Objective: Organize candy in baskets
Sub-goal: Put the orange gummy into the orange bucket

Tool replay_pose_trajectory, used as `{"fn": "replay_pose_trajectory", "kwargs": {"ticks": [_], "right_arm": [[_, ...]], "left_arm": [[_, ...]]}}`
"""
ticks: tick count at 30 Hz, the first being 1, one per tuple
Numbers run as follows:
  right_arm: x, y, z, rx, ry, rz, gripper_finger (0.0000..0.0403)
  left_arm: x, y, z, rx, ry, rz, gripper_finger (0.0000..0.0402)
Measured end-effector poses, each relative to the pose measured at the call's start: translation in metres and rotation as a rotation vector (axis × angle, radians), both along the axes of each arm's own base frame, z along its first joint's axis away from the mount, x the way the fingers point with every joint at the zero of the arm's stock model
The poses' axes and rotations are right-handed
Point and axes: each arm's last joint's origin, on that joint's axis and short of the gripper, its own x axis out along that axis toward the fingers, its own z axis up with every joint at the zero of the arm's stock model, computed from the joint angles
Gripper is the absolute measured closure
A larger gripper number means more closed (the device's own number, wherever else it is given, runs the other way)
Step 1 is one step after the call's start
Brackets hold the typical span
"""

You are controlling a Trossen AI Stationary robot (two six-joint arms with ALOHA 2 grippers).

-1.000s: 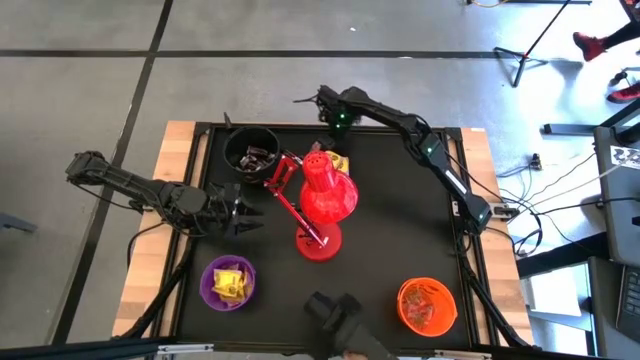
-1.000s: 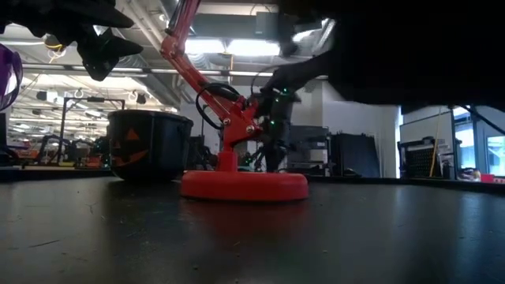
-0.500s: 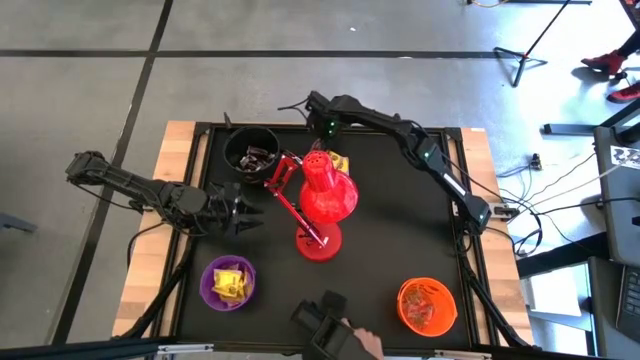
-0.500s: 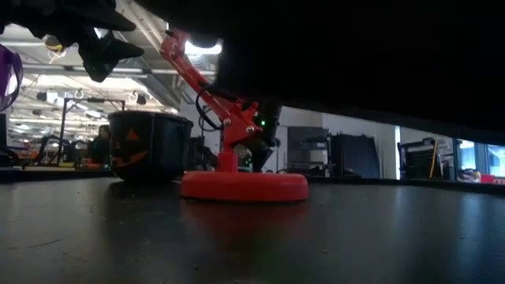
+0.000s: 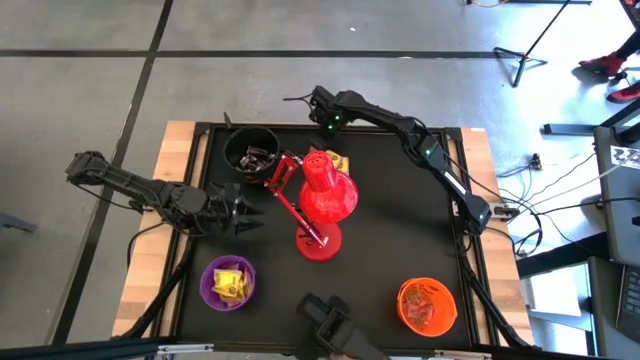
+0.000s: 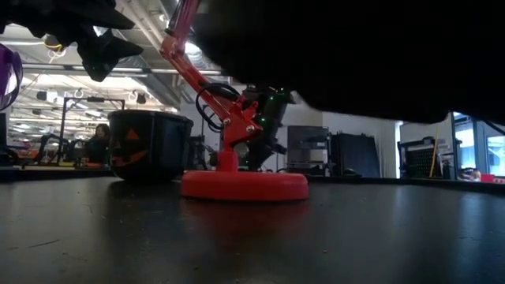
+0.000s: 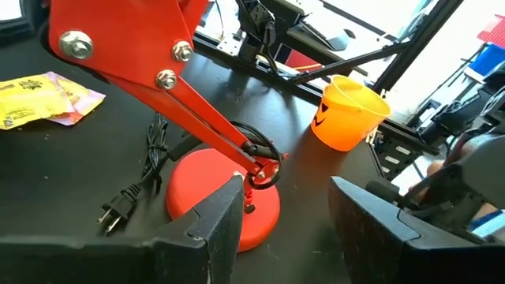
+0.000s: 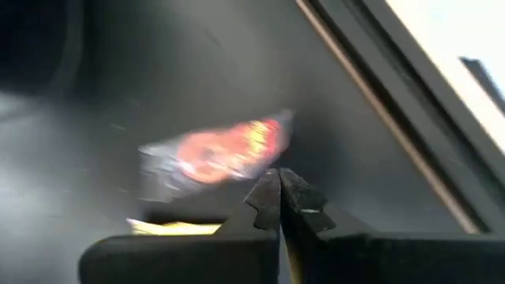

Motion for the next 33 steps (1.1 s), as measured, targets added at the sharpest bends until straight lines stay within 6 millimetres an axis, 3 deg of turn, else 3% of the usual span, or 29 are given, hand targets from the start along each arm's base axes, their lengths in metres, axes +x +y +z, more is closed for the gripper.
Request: {"fn": "replay_pose_trajectory", "kwargs": {"ticks": [4,9,15,20,24,28,33], "right_arm": [[0.016,0.01,0.005,0.082,-0.135,-0.03,0.0403],[0.039,0.027,0.01,-0.015,-0.194,-0.122,0.0403],[0.035,0.025,0.009,-0.054,-0.135,-0.252,0.0403],[0.036,0.025,0.01,-0.048,-0.153,-0.246,0.0403],[0.041,0.028,0.028,-0.036,-0.245,-0.239,0.0403],[0.054,0.041,0.047,0.053,-0.417,-0.209,0.0403],[0.075,0.065,0.047,0.063,-0.498,-0.277,0.0403]], "left_arm": [[0.0,0.0,0.0,-0.003,0.002,-0.01,0.0227],[0.0,0.0,0.0,-0.003,0.003,-0.012,0.0227],[0.0,0.0,0.0,-0.019,0.005,-0.007,0.0227],[0.0,-0.001,-0.001,-0.029,0.012,-0.02,0.0227],[0.0,-0.001,-0.001,-0.031,0.013,-0.024,0.0227],[0.0,-0.001,-0.001,-0.033,0.013,-0.031,0.0227],[-0.001,-0.001,-0.002,-0.048,0.028,-0.036,0.0227]]}}
